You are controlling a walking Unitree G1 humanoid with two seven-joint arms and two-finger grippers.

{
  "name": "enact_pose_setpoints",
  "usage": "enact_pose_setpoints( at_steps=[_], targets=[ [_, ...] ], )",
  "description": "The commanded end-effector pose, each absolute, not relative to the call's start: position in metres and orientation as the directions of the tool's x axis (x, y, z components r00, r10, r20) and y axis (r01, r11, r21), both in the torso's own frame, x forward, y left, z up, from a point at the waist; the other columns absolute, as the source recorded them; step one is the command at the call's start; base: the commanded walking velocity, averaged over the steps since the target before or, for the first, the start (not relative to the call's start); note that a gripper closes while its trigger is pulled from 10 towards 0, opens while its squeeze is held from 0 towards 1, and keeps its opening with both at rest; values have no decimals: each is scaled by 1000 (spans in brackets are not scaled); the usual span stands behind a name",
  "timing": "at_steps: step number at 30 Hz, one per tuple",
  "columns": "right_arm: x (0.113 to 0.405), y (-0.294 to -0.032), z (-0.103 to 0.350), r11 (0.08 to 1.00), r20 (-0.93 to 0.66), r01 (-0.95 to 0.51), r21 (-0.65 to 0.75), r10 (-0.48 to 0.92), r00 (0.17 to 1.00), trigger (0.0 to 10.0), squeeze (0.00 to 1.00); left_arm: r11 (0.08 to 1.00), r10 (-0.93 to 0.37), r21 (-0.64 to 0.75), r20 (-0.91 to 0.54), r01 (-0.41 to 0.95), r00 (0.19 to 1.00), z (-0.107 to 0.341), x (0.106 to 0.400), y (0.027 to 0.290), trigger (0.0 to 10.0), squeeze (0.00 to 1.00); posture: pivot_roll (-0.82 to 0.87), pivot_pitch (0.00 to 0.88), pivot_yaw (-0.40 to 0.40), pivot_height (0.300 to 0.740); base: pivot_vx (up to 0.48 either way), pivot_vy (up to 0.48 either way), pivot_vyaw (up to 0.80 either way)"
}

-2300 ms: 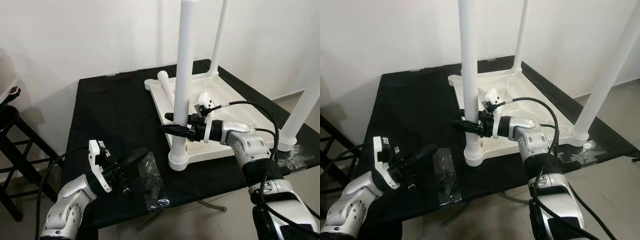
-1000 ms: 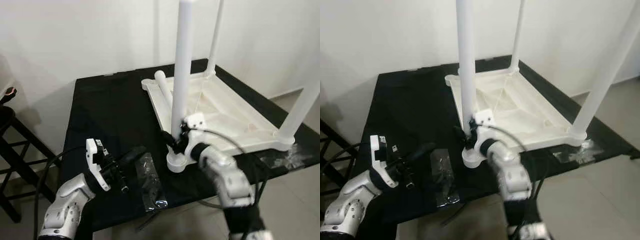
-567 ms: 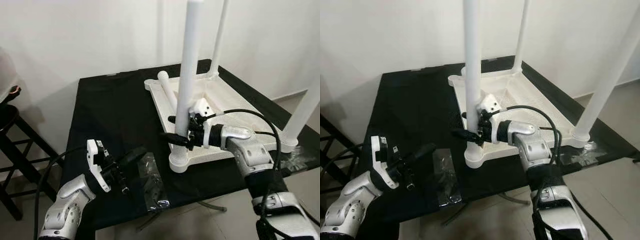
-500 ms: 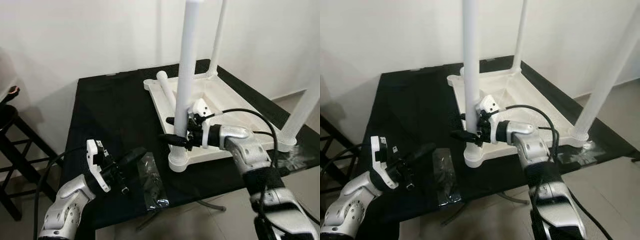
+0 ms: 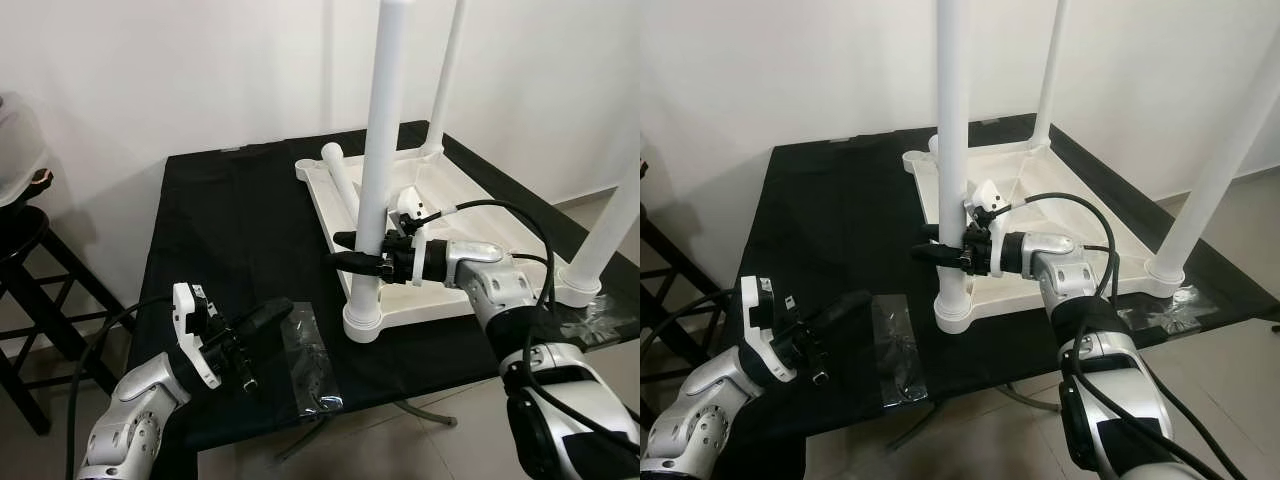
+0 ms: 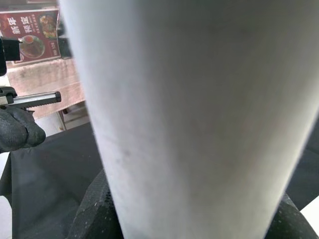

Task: Building children table

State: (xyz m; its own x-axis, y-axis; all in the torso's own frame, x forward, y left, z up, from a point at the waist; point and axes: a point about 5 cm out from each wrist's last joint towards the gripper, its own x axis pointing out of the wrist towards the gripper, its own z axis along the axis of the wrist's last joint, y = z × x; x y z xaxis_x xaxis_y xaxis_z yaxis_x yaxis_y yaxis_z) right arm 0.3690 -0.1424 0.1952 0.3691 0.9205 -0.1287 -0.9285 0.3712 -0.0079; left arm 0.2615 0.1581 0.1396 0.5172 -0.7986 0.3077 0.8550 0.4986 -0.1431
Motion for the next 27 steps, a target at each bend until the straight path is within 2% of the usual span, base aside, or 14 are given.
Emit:
enact_pose_setpoints(
  at_steps=[1, 3, 5, 6, 7, 8, 9, 10, 13, 19, 21, 23, 24, 27],
  targets=[
    [367, -148, 184, 401, -155, -916, 3, 905, 396, 0, 0, 505, -797, -149, 298, 850, 525, 138, 260, 161, 10000, 0, -7, 0, 9, 740, 0, 0, 0],
    [366, -150, 182, 418, -161, -909, -5, 897, 413, 0, 0, 505, -797, -149, 298, 850, 525, 138, 260, 161, 10000, 0, -7, 0, 9, 740, 0, 0, 0],
    [360, -147, 164, 572, -205, -820, -30, 799, 565, 0, 0, 506, -795, -150, 301, 849, 527, 139, 259, 161, 10000, 0, -19, 0, -6, 740, 0, 0, 0],
    [360, -147, 164, 572, -205, -820, -30, 799, 565, 0, 0, 506, -795, -150, 301, 849, 527, 139, 259, 161, 10000, 0, -19, 0, -6, 740, 0, 0, 0],
    [355, -141, 151, 710, -218, -704, -27, 683, 697, 0, 0, 507, -794, -150, 301, 849, 527, 139, 259, 162, 10000, 0, -21, 0, -6, 740, 0, 0, 0],
    [340, -132, 131, 878, -221, -477, 35, 472, 853, 0, 0, 507, -793, -150, 302, 848, 528, 140, 260, 164, 10000, 0, -33, 0, 7, 740, 0, 0, 0],
    [340, -132, 131, 878, -221, -477, 35, 472, 853, 0, 0, 507, -793, -150, 302, 848, 528, 140, 260, 164, 10000, 0, -33, 0, 7, 740, 0, 0, 0],
    [327, -132, 119, 955, -251, -284, 81, 295, 922, 0, 0, 508, -793, -151, 303, 848, 529, 140, 260, 164, 10000, 0, -33, 0, 7, 740, 0, 0, 0],
    [309, -120, 119, 950, -232, -312, 29, 310, 922, 0, 0, 501, -799, -152, 298, 852, 522, 140, 262, 165, 10000, 0, -69, 0, 32, 740, 0, 0, 0],
    [321, -124, 120, 926, -248, -377, -26, 360, 900, 0, 0, 484, -811, -153, 292, 861, 508, 139, 264, 163, 10000, 0, -51, 0, 14, 740, 0, 0, 0],
    [319, -117, 124, 917, -233, -398, -17, 383, 894, 10000, 0, 509, -789, -156, 308, 846, 532, 139, 264, 165, 10000, 0, -49, 0, 15, 740, 0, 0, 0],
    [319, -115, 128, 910, -223, -415, -6, 404, 887, 10000, 27, 515, -783, -156, 312, 843, 537, 139, 264, 165, 10000, 0, -48, 0, 13, 740, 0, 0, 0],
    [319, -106, 135, 859, -202, -509, 49, 507, 838, 10000, 1000, 509, -789, -157, 309, 846, 531, 139, 264, 164, 10000, 0, -49, 0, 14, 740, 0, 0, 0],
    [318, -98, 147, 779, -171, -624, 58, 624, 763, 10000, 1000, 501, -795, -156, 305, 851, 524, 139, 265, 163, 10000, 0, -51, 0, 14, 740, 0, 0, 0]
  ],
)
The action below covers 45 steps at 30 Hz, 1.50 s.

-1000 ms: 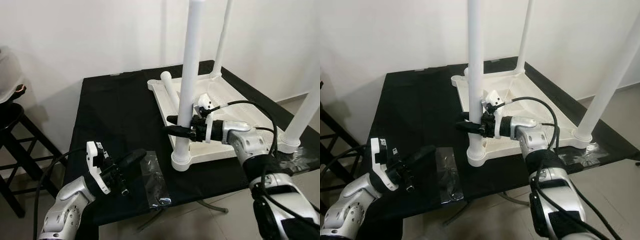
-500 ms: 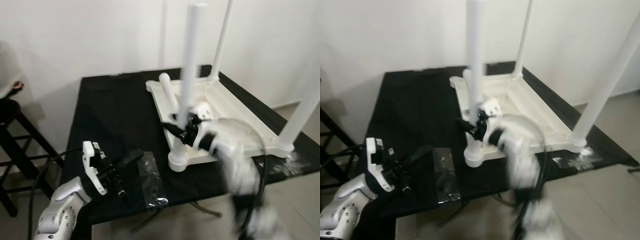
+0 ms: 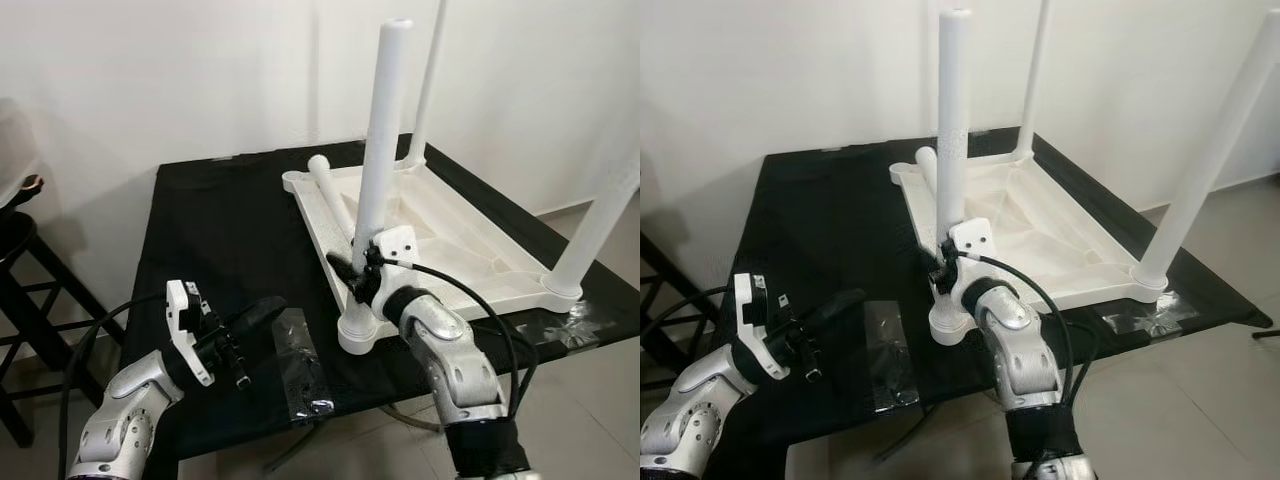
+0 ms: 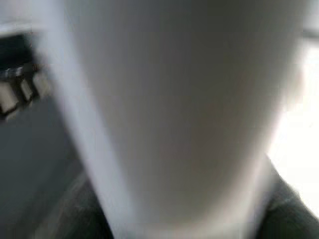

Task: Building children table

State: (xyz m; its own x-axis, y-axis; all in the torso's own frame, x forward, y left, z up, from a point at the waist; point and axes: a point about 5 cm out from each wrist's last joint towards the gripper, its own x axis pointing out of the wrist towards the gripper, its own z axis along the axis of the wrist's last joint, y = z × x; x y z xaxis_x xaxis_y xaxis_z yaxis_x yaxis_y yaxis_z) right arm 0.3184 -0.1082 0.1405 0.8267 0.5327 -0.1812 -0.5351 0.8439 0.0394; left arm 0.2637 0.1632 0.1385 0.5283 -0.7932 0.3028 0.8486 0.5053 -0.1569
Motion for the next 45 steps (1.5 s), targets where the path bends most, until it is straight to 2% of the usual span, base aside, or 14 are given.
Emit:
enact_pose_setpoints(
  at_steps=[1, 5, 6, 7, 8, 17, 18, 21, 22, 34, 39, 42, 44, 45],
  targets=[
    [318, -98, 147, 779, -171, -624, 58, 624, 763, 10000, 1000, 501, -795, -156, 305, 851, 524, 139, 265, 163, 10000, 0, -51, 0, 14, 740, 0, 0, 0],
    [320, -99, 165, 650, -120, -760, 24, 756, 643, 10000, 1000, 498, -797, -156, 305, 853, 521, 139, 265, 162, 10000, 0, -50, 0, 12, 740, 0, 0, 0],
    [322, -104, 173, 570, -111, -821, -22, 815, 569, 10000, 361, 499, -795, -156, 308, 852, 522, 139, 265, 161, 10000, 0, -48, 0, 9, 740, 0, 0, 0],
    [322, -104, 173, 570, -111, -821, -22, 815, 569, 10000, 361, 499, -795, -156, 308, 852, 522, 139, 265, 161, 10000, 0, -48, 0, 9, 740, 0, 0, 0],
    [329, -111, 177, 532, -121, -846, -41, 838, 533, 10000, 0, 501, -793, -155, 311, 851, 523, 139, 266, 161, 10000, 0, -45, 0, 1, 740, 0, 0, 0],
    [366, -136, 197, 499, -136, -863, -77, 852, 505, 10000, 0, 506, -789, -153, 315, 849, 527, 138, 266, 159, 10000, 0, -32, 0, -4, 740, 0, 0, 0],
    [369, -137, 199, 495, -144, -865, -86, 852, 503, 8824, 0, 506, -789, -152, 315, 849, 527, 138, 266, 158, 10000, 0, -27, 0, -7, 740, 0, 0, 0],
    [371, -136, 201, 485, -146, -870, -82, 858, 492, 8824, 0, 506, -789, -152, 315, 849, 527, 138, 266, 158, 10000, 0, -27, 0, -7, 740, 0, 0, 0],
    [372, -135, 203, 472, -136, -880, -59, 869, 475, 0, 0, 507, -789, -152, 315, 849, 528, 138, 266, 158, 10000, 0, -26, 0, -6, 740, 0, 0, 0],
    [365, -134, 189, 377, -76, -926, 25, 924, 374, 0, 0, 508, -787, -153, 318, 848, 529, 139, 266, 158, 10000, 0, -41, 0, 2, 740, 0, 0, 0],
    [363, -144, 184, 486, -77, -874, -23, 870, 486, 0, 0, 507, -786, -155, 320, 848, 528, 139, 266, 159, 10000, 0, -53, 0, 8, 740, 0, 0, 0],
    [361, -151, 178, 714, -77, -698, -52, 694, 716, 0, 0, 507, -786, -155, 321, 848, 529, 140, 265, 161, 10000, 0, -60, 0, 1, 740, 0, 0, 0],
    [361, -151, 178, 714, -77, -698, -52, 694, 716, 0, 0, 507, -786, -155, 321, 848, 529, 140, 265, 161, 10000, 0, -60, 0, 1, 740, 0, 0, 0],
    [360, -153, 175, 787, -80, -614, -51, 610, 788, 0, 0, 507, -786, -155, 320, 848, 529, 140, 265, 161, 10000, 0, -60, 0, 1, 740, 0, 0, 0]
  ],
)
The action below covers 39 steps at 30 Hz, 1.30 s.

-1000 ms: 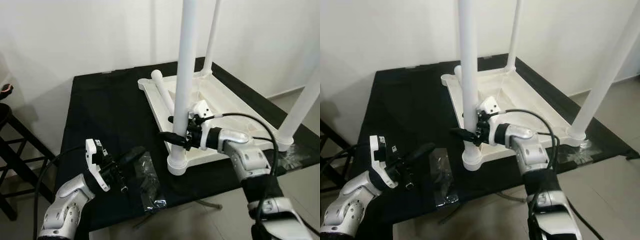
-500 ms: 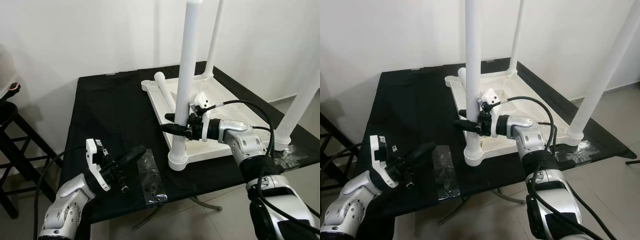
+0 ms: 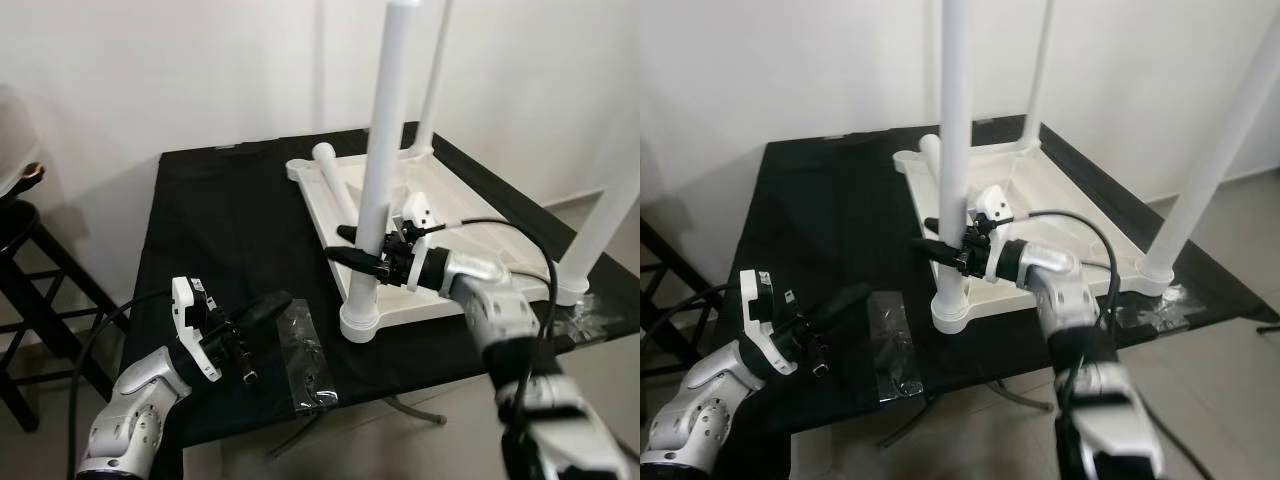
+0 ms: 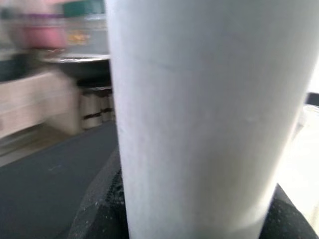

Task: Building children table

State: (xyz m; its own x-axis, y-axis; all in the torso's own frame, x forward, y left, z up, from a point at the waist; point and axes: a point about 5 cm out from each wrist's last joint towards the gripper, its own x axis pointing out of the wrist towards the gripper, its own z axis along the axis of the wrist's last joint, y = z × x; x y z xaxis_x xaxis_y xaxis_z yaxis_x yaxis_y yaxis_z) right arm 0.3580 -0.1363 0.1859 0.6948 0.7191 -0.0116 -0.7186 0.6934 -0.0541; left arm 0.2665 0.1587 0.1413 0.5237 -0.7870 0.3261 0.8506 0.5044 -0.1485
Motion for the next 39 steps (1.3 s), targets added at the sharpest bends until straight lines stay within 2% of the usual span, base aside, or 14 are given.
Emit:
enact_pose_setpoints(
  at_steps=[1, 2, 3, 6, 15, 16, 17, 18, 19, 21, 27, 28, 31, 39],
  targets=[
    [360, -153, 175, 787, -80, -614, -51, 610, 788, 0, 0, 507, -786, -155, 320, 848, 529, 140, 265, 161, 10000, 0, -60, 0, 1, 740, 0, 0, 0],
    [345, -143, 150, 896, -110, -443, 0, 441, 891, 0, 0, 508, -785, -156, 320, 847, 530, 140, 265, 163, 10000, 0, -79, 0, 17, 740, 0, 0, 0],
    [329, -122, 131, 902, -162, -422, -92, 405, 900, 0, 0, 507, -786, -158, 319, 847, 530, 141, 266, 164, 10000, 0, -72, 0, 24, 740, 0, 0, 0],
    [327, -105, 123, 898, -184, -435, -63, 418, 890, 0, 0, 504, -792, -156, 307, 849, 527, 140, 268, 165, 10000, 0, -72, 0, 11, 740, 0, 0, 0],
    [329, -102, 124, 889, -164, -452, -70, 437, 884, 0, 0, 525, -774, -162, 319, 836, 548, 139, 268, 167, 10000, 0, -73, 0, 19, 740, 0, 0, 0],
    [330, -105, 125, 893, -165, -449, -40, 437, 884, 10000, 0, 521, -776, -164, 317, 837, 545, 139, 267, 167, 10000, 0, -70, 0, 17, 740, 0, 0, 0],
    [330, -105, 125, 893, -165, -449, -40, 437, 884, 10000, 0, 521, -776, -164, 317, 837, 545, 139, 267, 167, 10000, 0, -70, 0, 17, 740, 0, 0, 0],
    [329, -104, 129, 877, -158, -480, 0, 474, 866, 10000, 835, 515, -782, -164, 312, 842, 539, 138, 268, 166, 10000, 0, -69, 0, 20, 740, 0, 0, 0],
    [327, -100, 140, 837, -134, -545, 37, 545, 828, 10000, 1000, 510, -786, -164, 309, 845, 535, 138, 268, 165, 10000, 0, -69, 0, 21, 740, 0, 0, 0],
    [327, -95, 162, 762, -79, -647, 34, 647, 758, 10000, 1000, 508, -787, -165, 309, 845, 533, 137, 268, 164, 10000, 0, -68, 0, 21, 740, 0, 0, 0],
    [334, -102, 186, 618, -64, -783, -76, 780, 622, 10000, 1000, 509, -786, -164, 311, 845, 535, 137, 268, 162, 10000, 0, -63, 0, 14, 740, 0, 0, 0],
    [337, -107, 192, 563, -74, -821, -97, 818, 570, 10000, 0, 510, -785, -164, 312, 844, 535, 137, 269, 162, 10000, 0, -63, 0, 11, 740, 0, 0, 0],
    [347, -121, 205, 473, -82, -876, -98, 873, 481, 10000, 0, 513, -783, -164, 314, 843, 537, 137, 268, 162, 10000, 0, -58, 0, 8, 740, 0, 0, 0],
    [360, -129, 213, 401, -72, -914, -54, 912, 404, 10000, 0, 515, -783, -162, 313, 842, 538, 137, 268, 162, 10000, 0, -39, 0, 10, 740, 0, 0, 0]
  ],
)
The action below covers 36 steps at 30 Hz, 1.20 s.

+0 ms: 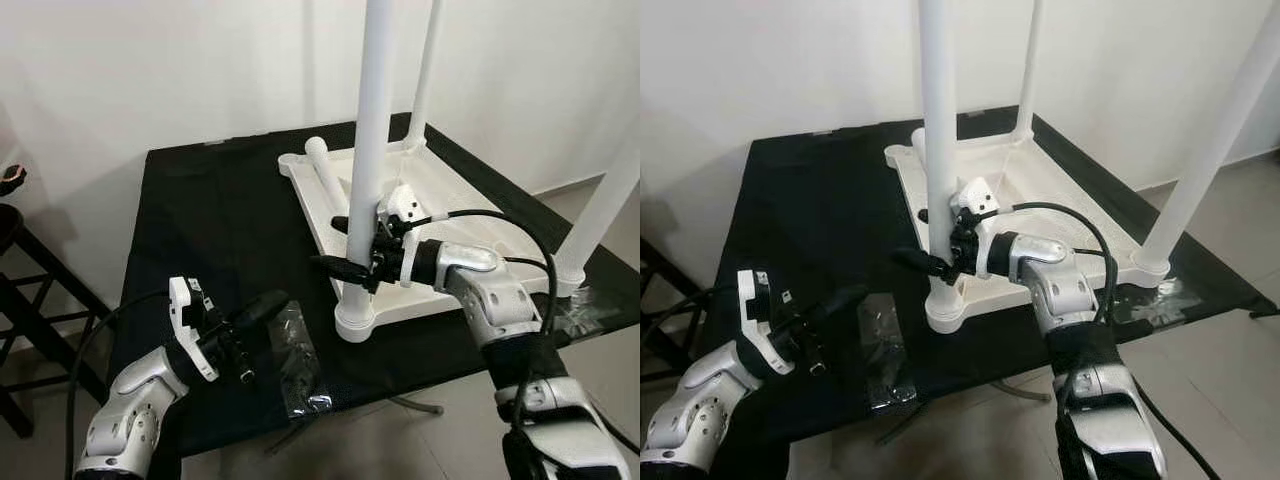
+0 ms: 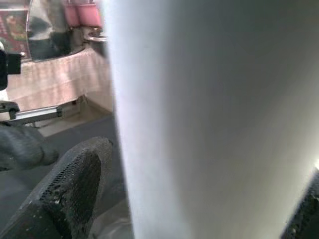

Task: Building children table

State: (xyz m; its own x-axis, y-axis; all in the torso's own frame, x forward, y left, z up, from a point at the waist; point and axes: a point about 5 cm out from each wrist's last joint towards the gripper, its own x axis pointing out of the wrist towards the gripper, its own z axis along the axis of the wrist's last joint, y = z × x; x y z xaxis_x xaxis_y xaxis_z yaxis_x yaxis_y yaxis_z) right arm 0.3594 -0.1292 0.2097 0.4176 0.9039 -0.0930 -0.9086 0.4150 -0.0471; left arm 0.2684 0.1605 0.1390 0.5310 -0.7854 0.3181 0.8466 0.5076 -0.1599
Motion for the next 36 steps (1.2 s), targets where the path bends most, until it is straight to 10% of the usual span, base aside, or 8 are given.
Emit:
enact_pose_setpoints(
  at_steps=[1, 4, 5, 19, 31, 32, 34, 36],
  targets=[
    [361, -130, 214, 369, -74, -928, -45, 926, 371, 10000, 0, 515, -783, -161, 311, 842, 538, 137, 268, 162, 10000, 0, -36, 0, 9, 740, 0, 0, 0],
    [364, -130, 214, 332, -73, -943, -19, 940, 333, 8510, 0, 515, -784, -161, 310, 842, 538, 137, 267, 162, 10000, 0, -37, 0, 8, 740, 0, 0, 0],
    [366, -129, 214, 317, -71, -948, -6, 946, 317, 0, 0, 515, -783, -161, 310, 842, 538, 137, 267, 162, 10000, 0, -32, 0, 6, 740, 0, 0, 0],
    [369, -141, 208, 314, -60, -949, 30, 948, 312, 0, 0, 515, -781, -164, 314, 841, 539, 138, 267, 162, 10000, 0, -39, 0, 10, 740, 0, 0, 0],
    [374, -161, 206, 569, -90, -821, -47, 816, 571, 157, 0, 516, -780, -165, 315, 841, 541, 139, 267, 164, 10000, 0, -62, 0, 8, 740, 0, 0, 0],
    [372, -156, 192, 690, -83, -724, 26, 723, 686, 10000, 0, 516, -780, -164, 314, 841, 541, 140, 266, 165, 10000, 0, -65, 0, 3, 740, 0, 0, 0],
    [344, -114, 129, 855, -33, -397, 335, 431, 902, 10000, 0, 517, -781, -162, 312, 841, 540, 141, 267, 168, 10000, 0, -77, 1, 13, 740, 0, 0, 0],
    [332, -97, 132, 894, -5, -412, 175, 420, 908, 10000, 0, 517, -781, -162, 312, 840, 541, 141, 268, 170, 10000, 0, -70, 1, 27, 740, 0, 0, 0]
  ],
)
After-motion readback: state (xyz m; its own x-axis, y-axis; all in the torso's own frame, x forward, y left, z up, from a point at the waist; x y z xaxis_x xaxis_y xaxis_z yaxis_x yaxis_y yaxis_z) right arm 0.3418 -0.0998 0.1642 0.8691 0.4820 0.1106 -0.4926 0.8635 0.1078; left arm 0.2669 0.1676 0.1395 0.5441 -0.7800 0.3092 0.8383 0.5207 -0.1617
